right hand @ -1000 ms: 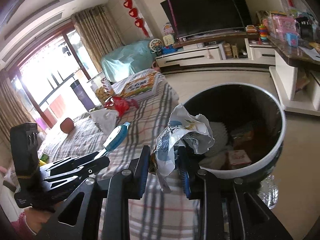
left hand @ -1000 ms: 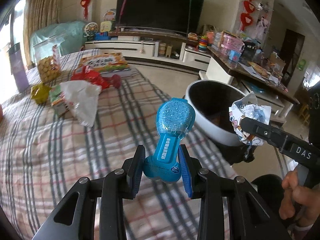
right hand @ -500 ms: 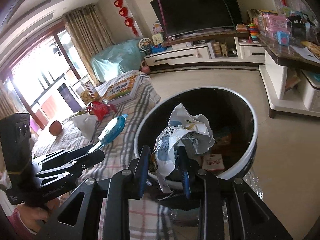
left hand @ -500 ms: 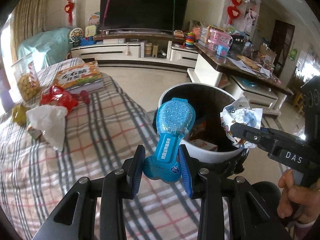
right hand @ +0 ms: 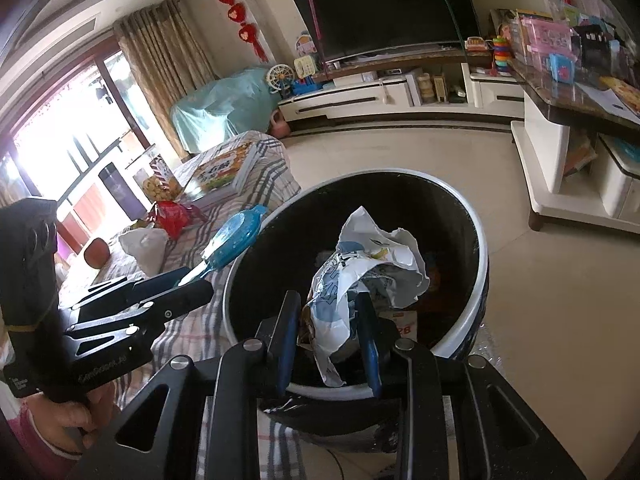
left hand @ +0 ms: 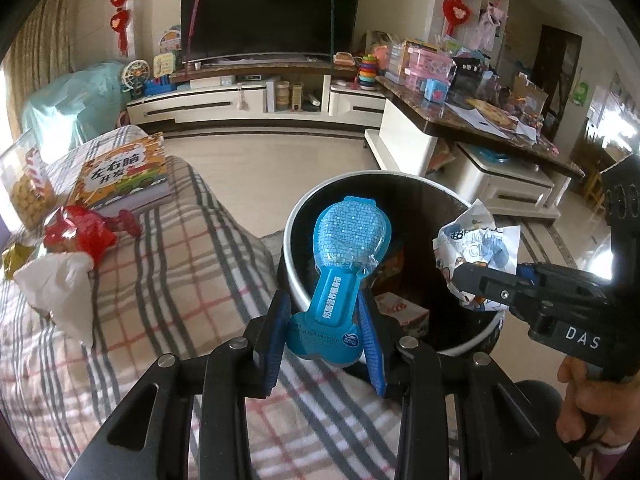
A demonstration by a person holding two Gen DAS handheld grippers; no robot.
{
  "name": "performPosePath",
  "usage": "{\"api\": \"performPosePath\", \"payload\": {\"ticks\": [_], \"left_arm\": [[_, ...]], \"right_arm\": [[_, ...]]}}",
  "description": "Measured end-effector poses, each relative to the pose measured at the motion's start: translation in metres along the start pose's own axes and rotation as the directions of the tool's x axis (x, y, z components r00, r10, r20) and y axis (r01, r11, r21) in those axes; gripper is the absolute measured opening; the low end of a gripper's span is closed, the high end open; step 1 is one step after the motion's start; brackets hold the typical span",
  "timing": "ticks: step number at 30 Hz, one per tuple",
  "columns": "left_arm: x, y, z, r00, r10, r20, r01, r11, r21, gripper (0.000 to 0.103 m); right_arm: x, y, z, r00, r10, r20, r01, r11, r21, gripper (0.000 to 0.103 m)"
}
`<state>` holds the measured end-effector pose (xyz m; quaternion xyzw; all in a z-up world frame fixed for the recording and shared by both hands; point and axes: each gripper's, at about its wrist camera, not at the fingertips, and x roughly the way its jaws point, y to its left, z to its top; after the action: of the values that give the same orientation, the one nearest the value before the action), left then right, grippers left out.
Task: Collect trash
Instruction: 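Carry the blue brush and crumpled wrapper with both tools over the bin, then open both tools to drop the brush and wrapper into the bin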
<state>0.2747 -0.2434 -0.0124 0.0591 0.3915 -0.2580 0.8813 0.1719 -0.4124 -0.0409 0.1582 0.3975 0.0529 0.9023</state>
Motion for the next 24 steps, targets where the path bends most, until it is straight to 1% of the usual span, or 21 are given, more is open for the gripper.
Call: {"api": "performPosePath", "payload": {"ticks": [3,7,10,12,14,18,19,20,21,22,23,24], "left_arm": [[0.005,-0.002,0.006,1.000,-0.006,0.000,0.006,1.000,-0.002,0.033],[0.009,-0.003,0.009,1.000,-0.004,-0.001,0.004,1.000,0.000,0.033],[0.014,-0.007,0.016,1.000,-0.001,-0.002,0.001,1.000,0.003,0.034],[0.017,-0.008,0.018,1.000,-0.008,-0.002,0.008,1.000,0.000,0.035],[0.020,-0.010,0.021,1.000,-0.013,-0.005,0.013,1.000,-0.001,0.035],[0.023,-0.010,0.021,1.000,-0.014,-0.006,0.014,1.000,-0.001,0.036],[0.022,-0.010,0.020,1.000,-0.011,-0.006,0.011,1.000,0.000,0.038],[0.021,-0.009,0.019,1.000,-0.008,-0.004,0.008,1.000,-0.001,0.039],[0.019,-0.008,0.016,1.000,-0.006,-0.001,0.006,1.000,-0.005,0.043],[0.017,-0.006,0.014,1.000,-0.003,0.001,0.003,1.000,-0.010,0.048],[0.016,-0.005,0.013,1.000,0.001,0.003,0.000,1.000,-0.014,0.050],[0.013,-0.003,0.010,1.000,0.005,0.006,-0.005,1.000,-0.022,0.052]], "right_arm": [[0.002,-0.003,0.003,1.000,-0.008,-0.003,0.008,1.000,0.001,0.028],[0.003,-0.006,0.007,1.000,-0.016,-0.011,0.016,1.000,-0.011,0.032],[0.004,-0.007,0.009,1.000,-0.023,-0.017,0.022,1.000,-0.022,0.032],[0.004,-0.007,0.009,1.000,-0.025,-0.018,0.025,0.999,-0.025,0.036],[0.003,-0.007,0.010,0.999,-0.029,-0.021,0.028,0.999,-0.028,0.043],[0.000,-0.007,0.007,0.999,-0.034,-0.018,0.033,0.999,-0.028,0.050],[-0.001,-0.007,0.006,0.999,-0.037,-0.016,0.037,0.999,-0.027,0.051],[-0.002,-0.007,0.006,0.999,-0.040,-0.015,0.040,0.999,-0.026,0.054],[-0.004,-0.007,0.004,0.999,-0.041,-0.012,0.041,0.999,-0.024,0.057],[-0.005,-0.007,0.004,0.999,-0.040,-0.010,0.040,0.999,-0.022,0.064],[-0.006,-0.007,0.003,0.999,-0.039,-0.005,0.038,0.999,-0.019,0.070],[-0.008,-0.006,0.002,0.999,-0.038,-0.001,0.038,0.999,-0.018,0.071]]}}
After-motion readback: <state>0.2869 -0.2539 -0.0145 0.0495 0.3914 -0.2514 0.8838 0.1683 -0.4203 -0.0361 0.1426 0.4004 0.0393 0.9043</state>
